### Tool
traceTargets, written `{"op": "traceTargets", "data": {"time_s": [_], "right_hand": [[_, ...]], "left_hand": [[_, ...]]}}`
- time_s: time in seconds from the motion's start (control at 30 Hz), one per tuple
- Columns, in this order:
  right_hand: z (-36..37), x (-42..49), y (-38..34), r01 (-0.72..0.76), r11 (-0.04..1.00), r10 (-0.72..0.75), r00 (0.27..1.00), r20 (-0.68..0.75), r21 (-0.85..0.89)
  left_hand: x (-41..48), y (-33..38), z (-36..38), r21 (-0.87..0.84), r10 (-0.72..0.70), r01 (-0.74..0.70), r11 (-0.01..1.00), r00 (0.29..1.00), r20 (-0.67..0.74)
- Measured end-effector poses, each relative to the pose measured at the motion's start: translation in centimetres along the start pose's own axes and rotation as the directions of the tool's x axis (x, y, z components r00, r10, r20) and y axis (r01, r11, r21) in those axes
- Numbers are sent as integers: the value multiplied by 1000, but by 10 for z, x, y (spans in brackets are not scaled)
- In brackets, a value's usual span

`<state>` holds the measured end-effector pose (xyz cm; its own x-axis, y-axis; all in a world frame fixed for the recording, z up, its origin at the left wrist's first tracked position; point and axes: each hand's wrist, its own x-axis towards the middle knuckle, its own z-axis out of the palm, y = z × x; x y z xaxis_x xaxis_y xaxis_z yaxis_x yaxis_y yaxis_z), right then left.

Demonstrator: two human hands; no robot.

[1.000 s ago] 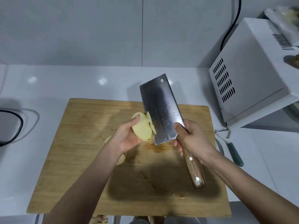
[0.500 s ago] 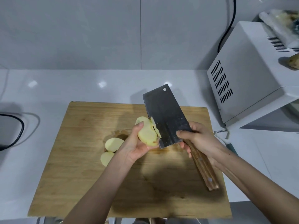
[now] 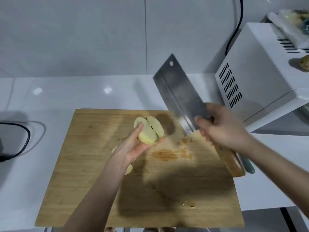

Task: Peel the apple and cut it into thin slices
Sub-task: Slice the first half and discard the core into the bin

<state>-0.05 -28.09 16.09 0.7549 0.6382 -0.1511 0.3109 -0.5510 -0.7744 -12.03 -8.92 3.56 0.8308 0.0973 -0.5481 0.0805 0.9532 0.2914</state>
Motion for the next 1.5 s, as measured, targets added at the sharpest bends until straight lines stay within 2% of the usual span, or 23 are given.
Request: {"op": "traceTargets", "data": {"time_s": [0.03, 0.1, 0.2, 0.3, 0.5, 0.83, 0.97, 1.1, 1.3, 1.5], "right_hand": [[14, -6, 5, 153, 981, -160, 986, -47, -118], [39, -18, 15, 363, 876, -392, 920, -29, -318], [60, -27, 27, 478, 734, -509, 858, 76, -483], [72, -35, 33, 509, 664, -559, 824, 88, -547], [80, -38, 37, 490, 647, -543, 834, 97, -584], [74, -31, 34, 457, 739, -466, 877, 115, -495], [74, -32, 31, 443, 733, -446, 886, 127, -516], [74, -36, 27, 444, 690, -456, 880, 132, -572], [74, -46, 18, 425, 518, -497, 856, 144, -742], [74, -45, 15, 399, 523, -473, 871, 134, -753]], "left_hand": [[2, -3, 3, 4, 39, -39, 999, 999, 26], [5, -7, 5, 61, 109, -111, 992, 993, 34], [9, -10, -2, 172, 186, -186, 967, 982, 18], [9, -12, -8, 214, 227, -228, 950, 973, 30], [6, -14, -14, 223, 267, -280, 934, 960, 90], [8, -17, -19, 350, 290, -315, 882, 949, 122], [11, -15, -19, 389, 297, -324, 863, 946, 128], [13, -15, -24, 367, 293, -339, 866, 940, 176], [18, -19, -18, 320, 253, -321, 892, 938, 235], [21, -21, -15, 304, 251, -323, 896, 934, 254]]}}
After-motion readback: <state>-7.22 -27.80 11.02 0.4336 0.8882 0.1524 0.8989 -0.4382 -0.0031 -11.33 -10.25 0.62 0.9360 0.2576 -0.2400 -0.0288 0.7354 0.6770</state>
